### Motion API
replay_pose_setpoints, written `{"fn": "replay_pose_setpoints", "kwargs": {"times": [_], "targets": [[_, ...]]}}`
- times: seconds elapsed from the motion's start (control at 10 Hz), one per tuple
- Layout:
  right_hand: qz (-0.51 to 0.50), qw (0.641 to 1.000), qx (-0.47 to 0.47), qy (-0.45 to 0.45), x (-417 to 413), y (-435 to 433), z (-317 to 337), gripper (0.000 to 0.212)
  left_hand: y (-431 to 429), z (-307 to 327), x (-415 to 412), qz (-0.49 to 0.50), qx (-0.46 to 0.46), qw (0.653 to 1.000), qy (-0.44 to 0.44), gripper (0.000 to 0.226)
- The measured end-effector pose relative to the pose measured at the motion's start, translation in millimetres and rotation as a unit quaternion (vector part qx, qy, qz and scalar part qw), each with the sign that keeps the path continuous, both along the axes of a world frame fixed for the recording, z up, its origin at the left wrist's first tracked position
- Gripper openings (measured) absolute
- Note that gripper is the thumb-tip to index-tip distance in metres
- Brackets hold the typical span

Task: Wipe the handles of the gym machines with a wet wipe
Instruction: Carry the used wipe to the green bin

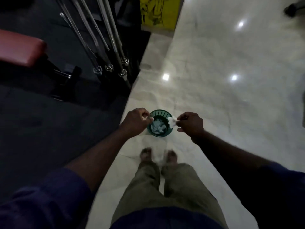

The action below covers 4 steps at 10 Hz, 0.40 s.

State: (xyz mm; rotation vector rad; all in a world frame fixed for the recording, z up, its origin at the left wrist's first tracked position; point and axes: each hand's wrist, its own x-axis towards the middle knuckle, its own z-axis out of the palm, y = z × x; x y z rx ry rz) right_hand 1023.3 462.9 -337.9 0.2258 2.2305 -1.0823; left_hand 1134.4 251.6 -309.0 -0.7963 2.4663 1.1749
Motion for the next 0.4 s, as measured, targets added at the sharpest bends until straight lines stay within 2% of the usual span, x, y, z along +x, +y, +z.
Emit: {"fn": "replay_pose_setpoints", "kwargs": {"times": [0.1,0.2,0.3,0.4], "targets": [[0.049,0.998,0.045,0.019,-26,-15,-70,0.02,-12,-28,-26,0.017,0.016,0.999,-0.023,0.028],[0.115,0.99,0.075,0.024,-35,-31,-95,0.02,-15,-48,-33,0.042,0.026,0.998,-0.039,0.029],[0.171,0.979,0.097,0.046,-43,-43,-116,0.039,-16,-75,-38,0.057,0.05,0.995,-0.059,0.029],[0.147,0.984,0.099,0.036,-47,-47,-125,0.046,-17,-85,-42,0.062,0.049,0.994,-0.075,0.029]]}}
